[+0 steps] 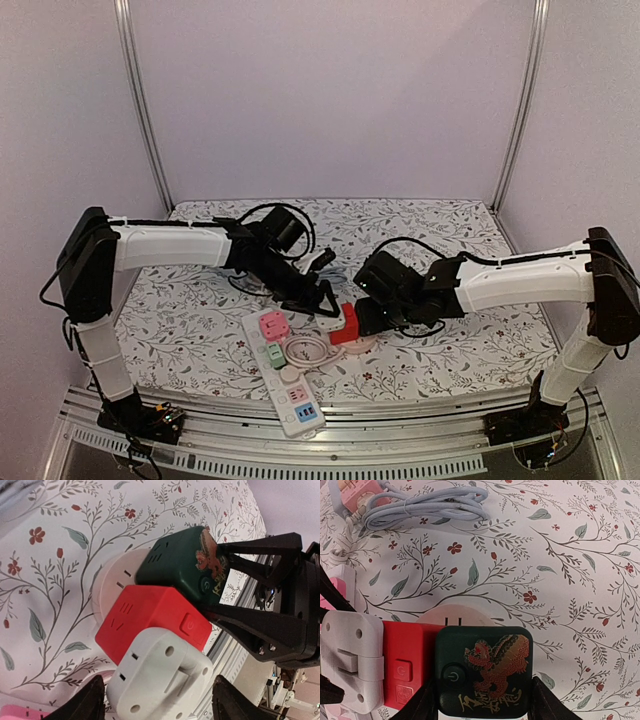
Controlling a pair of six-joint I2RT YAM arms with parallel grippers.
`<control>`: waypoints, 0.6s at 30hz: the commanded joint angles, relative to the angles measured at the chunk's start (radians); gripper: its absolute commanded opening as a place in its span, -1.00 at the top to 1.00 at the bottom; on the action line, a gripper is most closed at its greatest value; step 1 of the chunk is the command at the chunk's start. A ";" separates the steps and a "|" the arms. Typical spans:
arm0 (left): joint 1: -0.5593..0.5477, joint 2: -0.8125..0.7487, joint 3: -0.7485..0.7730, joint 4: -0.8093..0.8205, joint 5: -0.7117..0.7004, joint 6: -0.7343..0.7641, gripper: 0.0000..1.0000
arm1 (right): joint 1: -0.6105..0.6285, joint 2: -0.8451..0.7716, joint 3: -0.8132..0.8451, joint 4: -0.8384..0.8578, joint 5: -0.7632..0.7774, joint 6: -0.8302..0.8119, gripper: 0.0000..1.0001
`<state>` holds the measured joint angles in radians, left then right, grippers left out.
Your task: Pull the plug off the socket
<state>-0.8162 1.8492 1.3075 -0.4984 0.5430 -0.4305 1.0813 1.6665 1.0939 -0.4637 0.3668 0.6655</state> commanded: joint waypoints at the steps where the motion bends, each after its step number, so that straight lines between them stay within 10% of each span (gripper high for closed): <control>1: -0.003 0.034 -0.003 0.011 0.028 -0.014 -0.36 | 0.018 0.020 0.035 0.005 -0.008 0.009 0.26; 18: -0.003 0.085 0.016 -0.036 -0.004 0.000 0.12 | 0.016 0.014 0.005 0.039 -0.032 0.023 0.26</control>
<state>-0.8085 1.8790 1.3239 -0.4919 0.5690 -0.4549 1.0843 1.6760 1.1057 -0.4709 0.3683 0.6701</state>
